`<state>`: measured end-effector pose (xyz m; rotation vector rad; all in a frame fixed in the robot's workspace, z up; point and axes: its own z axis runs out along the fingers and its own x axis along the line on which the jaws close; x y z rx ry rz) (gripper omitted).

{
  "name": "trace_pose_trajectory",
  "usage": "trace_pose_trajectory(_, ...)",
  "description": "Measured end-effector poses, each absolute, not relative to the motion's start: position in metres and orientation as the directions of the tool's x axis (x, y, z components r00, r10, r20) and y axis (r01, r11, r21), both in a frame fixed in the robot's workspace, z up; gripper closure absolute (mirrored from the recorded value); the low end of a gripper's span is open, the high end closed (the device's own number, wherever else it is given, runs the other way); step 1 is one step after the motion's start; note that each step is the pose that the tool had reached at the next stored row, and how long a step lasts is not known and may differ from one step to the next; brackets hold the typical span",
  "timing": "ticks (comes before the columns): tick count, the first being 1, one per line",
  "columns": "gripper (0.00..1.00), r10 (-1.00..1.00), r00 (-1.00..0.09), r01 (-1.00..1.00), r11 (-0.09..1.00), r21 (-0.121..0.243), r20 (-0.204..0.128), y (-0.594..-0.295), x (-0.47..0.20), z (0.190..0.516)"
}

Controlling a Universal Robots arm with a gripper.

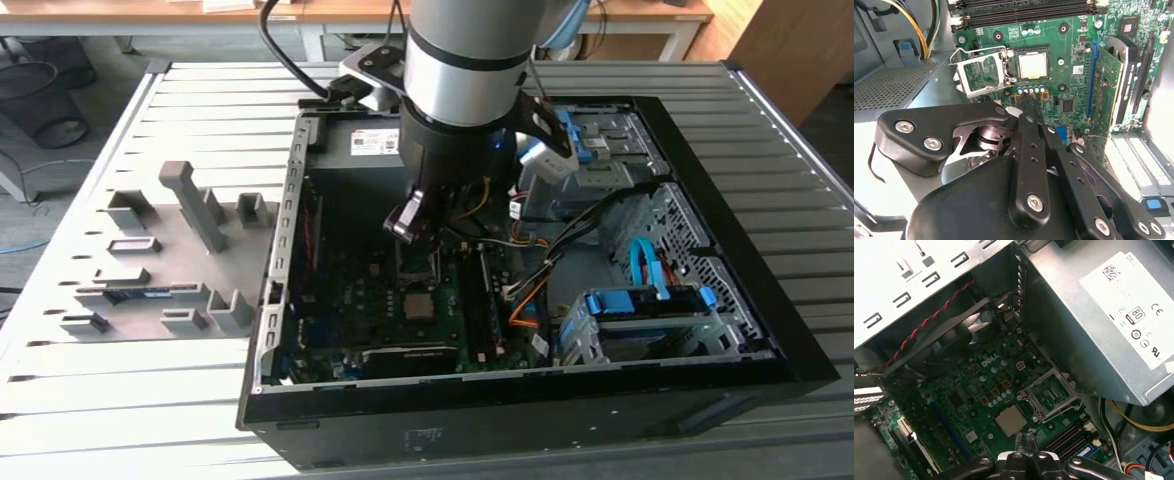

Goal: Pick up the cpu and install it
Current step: 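Close the cpu cover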

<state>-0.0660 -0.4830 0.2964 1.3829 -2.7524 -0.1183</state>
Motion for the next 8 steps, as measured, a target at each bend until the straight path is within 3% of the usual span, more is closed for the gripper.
trace_pose_trajectory(8,0.9,-0.826,-0.563,-0.821,0.562,0.096,0.017,-0.483,-0.0657,0.2962)
